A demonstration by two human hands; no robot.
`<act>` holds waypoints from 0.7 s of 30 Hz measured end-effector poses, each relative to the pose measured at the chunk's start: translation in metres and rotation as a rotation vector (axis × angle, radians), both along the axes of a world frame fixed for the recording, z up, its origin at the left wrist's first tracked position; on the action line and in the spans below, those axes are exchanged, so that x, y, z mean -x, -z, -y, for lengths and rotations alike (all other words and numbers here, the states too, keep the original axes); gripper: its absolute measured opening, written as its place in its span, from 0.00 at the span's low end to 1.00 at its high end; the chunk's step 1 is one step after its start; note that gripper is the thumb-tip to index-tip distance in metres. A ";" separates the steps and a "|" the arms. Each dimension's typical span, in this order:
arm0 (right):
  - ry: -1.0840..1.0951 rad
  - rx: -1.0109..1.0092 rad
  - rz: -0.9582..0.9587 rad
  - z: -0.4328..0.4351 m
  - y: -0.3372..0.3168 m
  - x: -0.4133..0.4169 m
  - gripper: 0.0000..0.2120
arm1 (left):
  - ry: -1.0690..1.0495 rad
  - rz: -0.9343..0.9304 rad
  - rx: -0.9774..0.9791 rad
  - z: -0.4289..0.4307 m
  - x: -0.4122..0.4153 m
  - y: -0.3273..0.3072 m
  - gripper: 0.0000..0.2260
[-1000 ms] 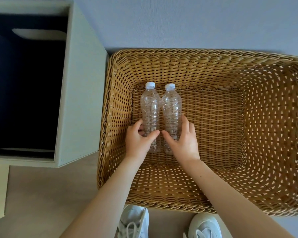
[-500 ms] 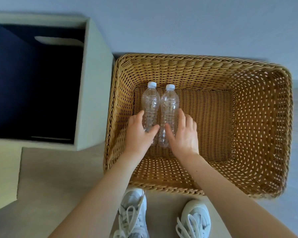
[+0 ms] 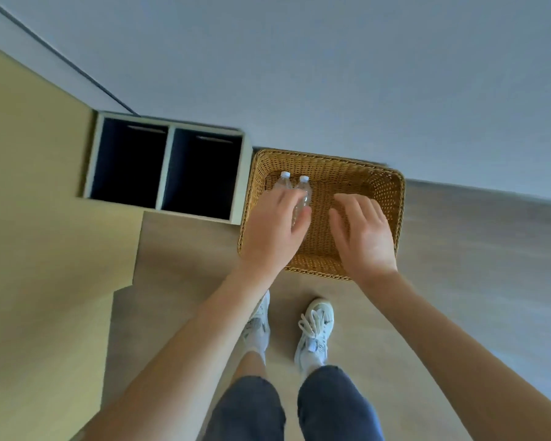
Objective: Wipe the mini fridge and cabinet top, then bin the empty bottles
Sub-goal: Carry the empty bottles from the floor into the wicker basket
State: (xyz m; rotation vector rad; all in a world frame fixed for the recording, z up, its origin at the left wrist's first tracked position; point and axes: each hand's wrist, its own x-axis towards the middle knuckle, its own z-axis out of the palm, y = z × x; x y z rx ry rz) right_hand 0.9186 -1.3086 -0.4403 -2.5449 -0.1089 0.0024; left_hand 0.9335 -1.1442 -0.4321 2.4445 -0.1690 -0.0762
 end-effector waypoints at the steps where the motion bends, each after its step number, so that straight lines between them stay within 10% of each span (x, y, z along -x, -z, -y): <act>1: -0.006 0.009 -0.007 0.003 -0.034 0.006 0.17 | 0.016 0.027 -0.024 0.000 0.004 -0.035 0.10; 12: -0.044 0.075 0.173 0.030 -0.359 0.077 0.18 | 0.060 0.388 -0.239 0.008 0.073 -0.355 0.13; 21: -0.094 0.174 0.269 0.045 -0.439 0.120 0.15 | 0.082 0.436 -0.390 0.003 0.130 -0.435 0.13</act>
